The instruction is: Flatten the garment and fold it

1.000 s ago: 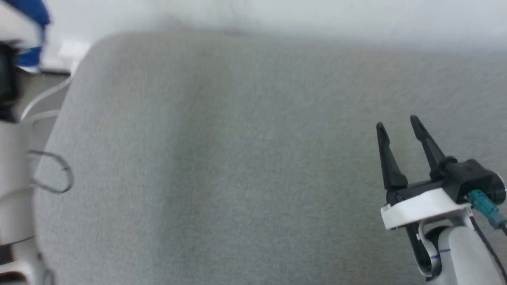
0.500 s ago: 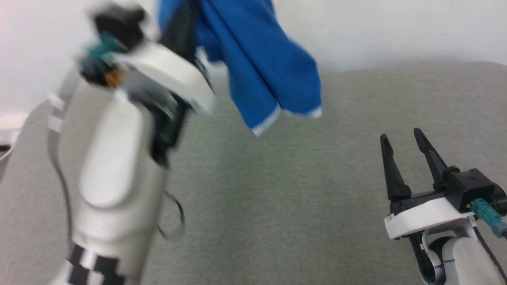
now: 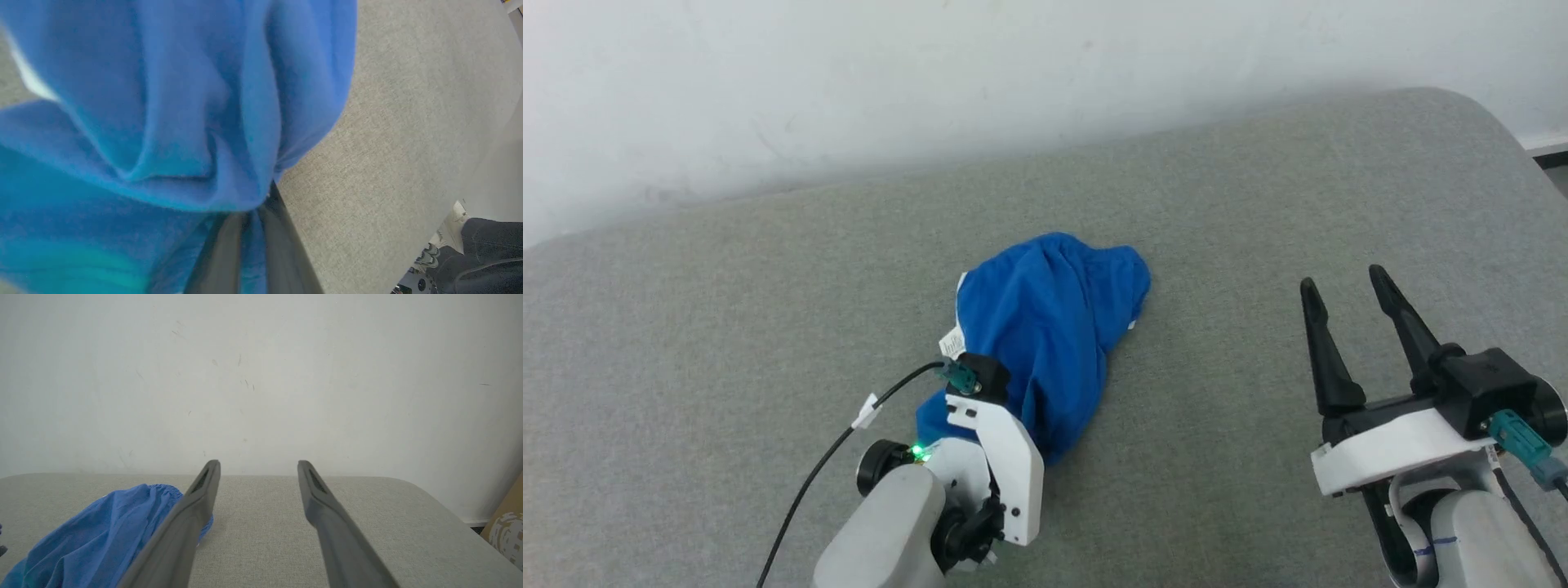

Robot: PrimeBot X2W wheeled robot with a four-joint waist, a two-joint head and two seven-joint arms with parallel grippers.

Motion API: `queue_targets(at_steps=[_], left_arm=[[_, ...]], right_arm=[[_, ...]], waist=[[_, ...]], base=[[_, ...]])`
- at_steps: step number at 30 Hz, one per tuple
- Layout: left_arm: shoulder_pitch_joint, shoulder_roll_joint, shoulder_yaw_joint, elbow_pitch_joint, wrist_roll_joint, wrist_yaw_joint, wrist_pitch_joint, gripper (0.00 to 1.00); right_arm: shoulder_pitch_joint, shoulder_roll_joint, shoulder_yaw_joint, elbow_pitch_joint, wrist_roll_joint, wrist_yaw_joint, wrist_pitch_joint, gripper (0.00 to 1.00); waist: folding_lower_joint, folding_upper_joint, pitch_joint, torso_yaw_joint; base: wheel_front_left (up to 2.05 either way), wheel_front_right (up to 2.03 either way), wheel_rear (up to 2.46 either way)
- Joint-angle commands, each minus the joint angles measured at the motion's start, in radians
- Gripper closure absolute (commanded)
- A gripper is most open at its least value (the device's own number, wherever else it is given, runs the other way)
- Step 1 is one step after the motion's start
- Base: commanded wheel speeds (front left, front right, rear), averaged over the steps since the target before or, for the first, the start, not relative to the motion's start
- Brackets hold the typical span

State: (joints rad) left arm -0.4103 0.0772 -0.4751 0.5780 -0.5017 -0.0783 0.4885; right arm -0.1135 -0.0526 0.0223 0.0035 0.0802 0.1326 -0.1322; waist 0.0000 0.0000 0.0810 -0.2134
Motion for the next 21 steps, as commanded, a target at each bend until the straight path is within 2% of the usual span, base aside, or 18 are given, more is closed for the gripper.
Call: queue_targets(at_steps=[1,5,11,16,21], left_arm=[[0.021,-0.004,-0.007,0.002,-0.011,-0.008,0.014,0.0],[0.048,-0.01,0.033,-0.07,-0.054,-0.005,-0.075,0.0],[0.086,-0.009,0.138,-0.261,-0.051,0.014,-0.429,0.0],[0.14,0.039,0.198,-0.352,0.046,0.077,-0.681,0.0],[0.219,0.093,0.26,-0.411,0.146,0.15,-0.746,0.0]], right_arm=[[0.011,0.002,-0.001,-0.002,-0.004,-0.002,0.004,0.0],[0.021,0.002,0.002,0.001,-0.006,-0.002,0.005,0.0],[0.03,0.002,0.008,-0.005,-0.014,-0.002,0.01,0.0],[0.04,0.002,0.019,-0.017,-0.023,-0.002,0.02,0.0],[0.035,0.002,0.083,-0.039,-0.049,-0.002,0.041,0.0]], waist=[[0.0,0.0,-0.002,0.011],[0.0,0.0,-0.014,0.042],[0.0,0.0,-0.041,0.101],[0.0,0.0,-0.063,0.148],[0.0,0.0,-0.064,0.178]], base=[[0.0,0.0,0.0],[0.0,0.0,0.0],[0.0,0.0,0.0],[0.0,0.0,0.0],[0.0,0.0,0.0]])
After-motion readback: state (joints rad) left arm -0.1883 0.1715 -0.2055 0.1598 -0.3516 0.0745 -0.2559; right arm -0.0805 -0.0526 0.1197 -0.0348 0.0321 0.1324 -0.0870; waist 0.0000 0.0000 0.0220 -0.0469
